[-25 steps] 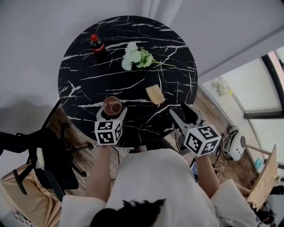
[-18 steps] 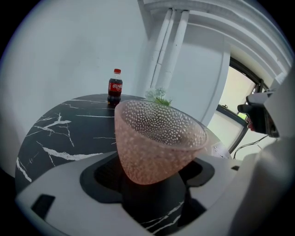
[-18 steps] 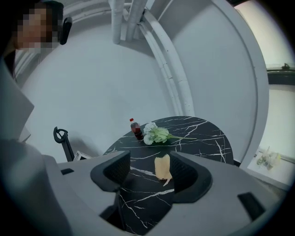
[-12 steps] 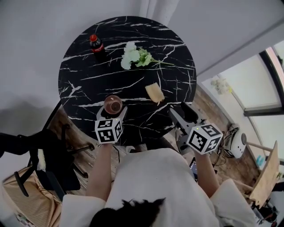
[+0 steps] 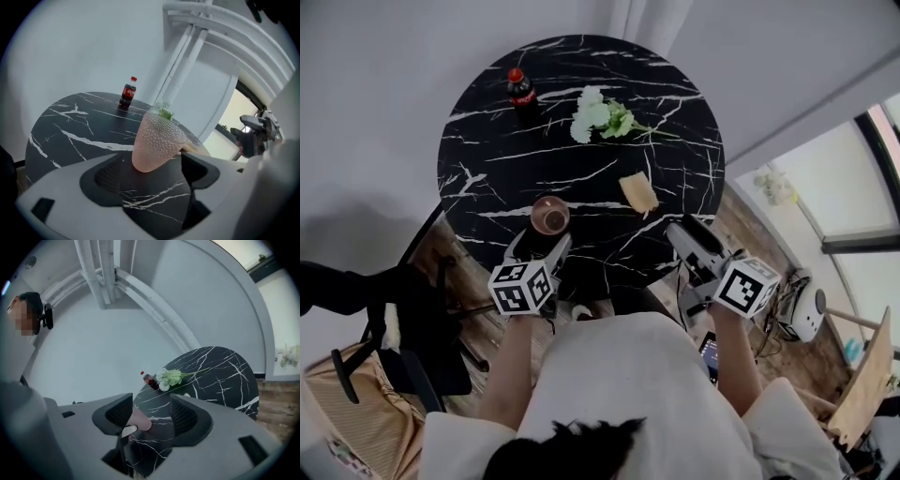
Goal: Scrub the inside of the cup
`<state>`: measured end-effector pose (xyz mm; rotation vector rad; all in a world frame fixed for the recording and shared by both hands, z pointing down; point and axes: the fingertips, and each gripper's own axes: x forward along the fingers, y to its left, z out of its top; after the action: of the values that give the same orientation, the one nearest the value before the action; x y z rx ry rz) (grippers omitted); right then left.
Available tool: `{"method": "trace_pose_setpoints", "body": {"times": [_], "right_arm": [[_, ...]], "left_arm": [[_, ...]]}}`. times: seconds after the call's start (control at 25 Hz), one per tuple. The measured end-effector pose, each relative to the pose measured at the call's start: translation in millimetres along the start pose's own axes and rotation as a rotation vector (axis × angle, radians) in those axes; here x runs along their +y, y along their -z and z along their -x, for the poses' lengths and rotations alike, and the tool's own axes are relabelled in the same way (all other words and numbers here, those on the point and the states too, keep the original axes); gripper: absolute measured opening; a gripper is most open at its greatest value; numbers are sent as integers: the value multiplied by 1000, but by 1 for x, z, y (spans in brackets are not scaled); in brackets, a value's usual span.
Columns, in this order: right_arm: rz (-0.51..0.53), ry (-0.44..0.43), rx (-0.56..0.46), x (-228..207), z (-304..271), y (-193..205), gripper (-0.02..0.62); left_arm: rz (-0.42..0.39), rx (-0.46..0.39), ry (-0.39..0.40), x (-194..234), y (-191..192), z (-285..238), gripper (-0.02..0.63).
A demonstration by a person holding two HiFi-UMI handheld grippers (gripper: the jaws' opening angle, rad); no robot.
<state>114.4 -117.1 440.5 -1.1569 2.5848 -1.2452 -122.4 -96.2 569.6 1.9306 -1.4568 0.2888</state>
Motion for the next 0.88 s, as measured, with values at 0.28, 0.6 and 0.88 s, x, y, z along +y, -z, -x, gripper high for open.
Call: {"method": "trace_pose_setpoints", "body": {"times": [0.28, 0.6, 0.88], "right_arm": [[0, -41, -24, 19, 0, 7, 237], [114, 62, 48, 19, -4, 22, 60], [344, 15, 218, 15, -8, 59, 40]], "left_arm": [[77, -88, 69, -13, -2, 46, 275], [44, -271, 114, -27, -44, 98, 63], [-68, -251, 170, -45, -42, 114, 12]]}}
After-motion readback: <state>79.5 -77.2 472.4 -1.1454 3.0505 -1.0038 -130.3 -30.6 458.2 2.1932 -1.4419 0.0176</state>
